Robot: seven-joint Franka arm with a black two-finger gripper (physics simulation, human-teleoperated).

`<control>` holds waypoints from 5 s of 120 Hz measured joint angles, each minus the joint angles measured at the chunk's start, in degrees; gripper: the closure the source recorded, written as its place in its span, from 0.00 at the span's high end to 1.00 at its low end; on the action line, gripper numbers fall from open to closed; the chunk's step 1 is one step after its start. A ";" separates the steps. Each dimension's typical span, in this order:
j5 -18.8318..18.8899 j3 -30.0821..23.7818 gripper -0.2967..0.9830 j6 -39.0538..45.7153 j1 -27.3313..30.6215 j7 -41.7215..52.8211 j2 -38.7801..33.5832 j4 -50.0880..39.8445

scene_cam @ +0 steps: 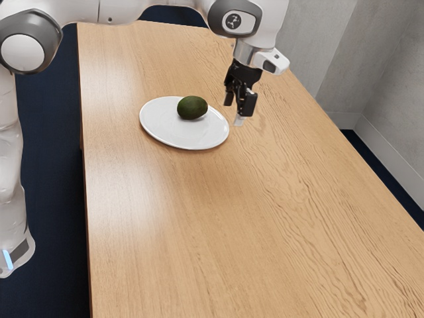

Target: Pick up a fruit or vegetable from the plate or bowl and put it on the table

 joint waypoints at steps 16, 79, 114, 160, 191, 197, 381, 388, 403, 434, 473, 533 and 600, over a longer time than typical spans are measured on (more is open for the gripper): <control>1.96 -10.05 0.77 -2.87 13.50 0.07 9.97 19.02; 2.98 -9.74 0.77 -7.17 18.80 1.05 11.58 20.11; 4.28 -6.97 0.77 -12.89 25.62 2.58 11.97 16.77; 7.01 -7.27 0.77 -9.85 32.40 7.57 19.09 16.23; 11.26 -7.18 0.77 -7.98 32.58 12.87 19.75 16.19; 12.08 -7.22 0.77 -7.60 32.48 14.50 19.89 16.15; 12.59 -7.30 0.77 -2.31 31.86 40.11 23.76 11.49; 12.71 -7.24 0.77 -2.25 32.00 41.19 23.90 11.30; 12.80 -7.26 0.77 -1.99 31.84 43.17 24.00 10.81; 12.35 -7.48 0.77 -1.44 31.76 45.98 24.31 10.76; 12.04 -7.38 0.77 -0.13 31.91 48.15 26.03 10.75; 10.24 -7.07 0.59 0.66 32.08 49.35 26.79 10.92; 11.46 -20.11 0.36 0.12 29.40 47.13 18.99 15.21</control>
